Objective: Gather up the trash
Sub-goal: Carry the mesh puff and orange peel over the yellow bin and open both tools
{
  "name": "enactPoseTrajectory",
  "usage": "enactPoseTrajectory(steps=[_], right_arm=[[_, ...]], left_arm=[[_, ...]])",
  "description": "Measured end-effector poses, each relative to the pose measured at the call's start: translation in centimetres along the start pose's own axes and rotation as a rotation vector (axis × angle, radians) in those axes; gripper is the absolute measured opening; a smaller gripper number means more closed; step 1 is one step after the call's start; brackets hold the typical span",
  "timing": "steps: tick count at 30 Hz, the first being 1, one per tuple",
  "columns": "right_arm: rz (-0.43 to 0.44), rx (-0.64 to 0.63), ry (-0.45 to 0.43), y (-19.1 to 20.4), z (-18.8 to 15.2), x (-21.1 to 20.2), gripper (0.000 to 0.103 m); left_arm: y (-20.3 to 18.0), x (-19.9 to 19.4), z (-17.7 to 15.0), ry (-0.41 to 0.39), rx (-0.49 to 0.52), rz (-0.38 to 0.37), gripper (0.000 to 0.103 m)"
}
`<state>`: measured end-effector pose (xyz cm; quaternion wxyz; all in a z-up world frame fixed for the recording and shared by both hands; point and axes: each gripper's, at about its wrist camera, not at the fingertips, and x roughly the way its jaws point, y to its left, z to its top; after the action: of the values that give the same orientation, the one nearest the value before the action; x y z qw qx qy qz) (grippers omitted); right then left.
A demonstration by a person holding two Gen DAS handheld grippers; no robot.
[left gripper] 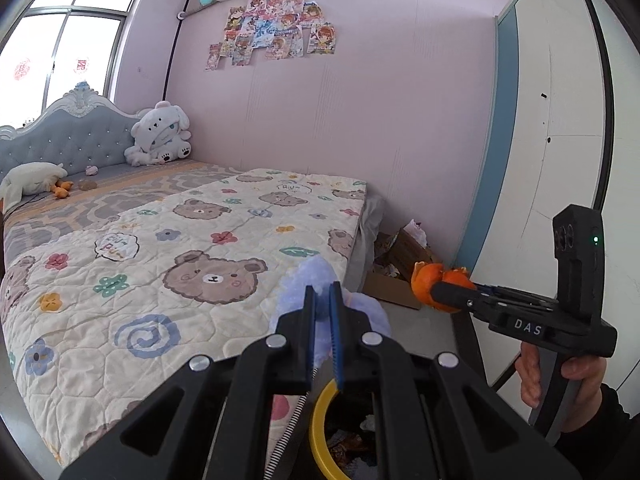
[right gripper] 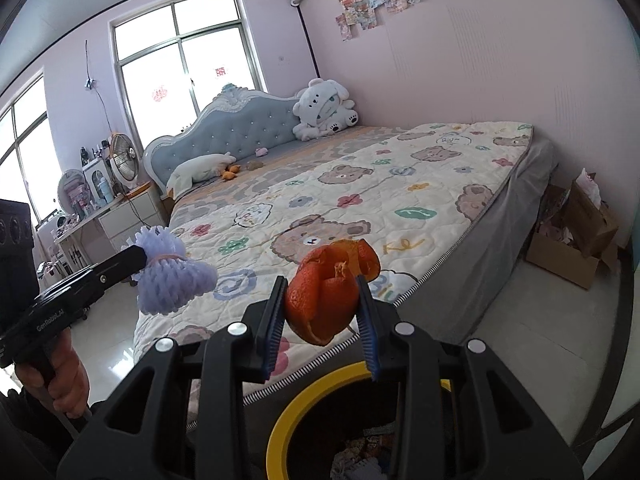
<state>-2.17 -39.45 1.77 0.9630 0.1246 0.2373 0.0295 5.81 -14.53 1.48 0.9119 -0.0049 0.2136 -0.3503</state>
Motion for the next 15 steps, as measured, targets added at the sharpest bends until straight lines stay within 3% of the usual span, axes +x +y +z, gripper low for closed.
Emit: enactPoseTrajectory(steps=[15], right_arm=[[-0.043, 0.141, 0.124, -5.1, -5.1, 1.3, 0.032]], left_arm=[[-2.8, 7.7, -6.7, 0.263, -0.009, -0.103, 0.007]])
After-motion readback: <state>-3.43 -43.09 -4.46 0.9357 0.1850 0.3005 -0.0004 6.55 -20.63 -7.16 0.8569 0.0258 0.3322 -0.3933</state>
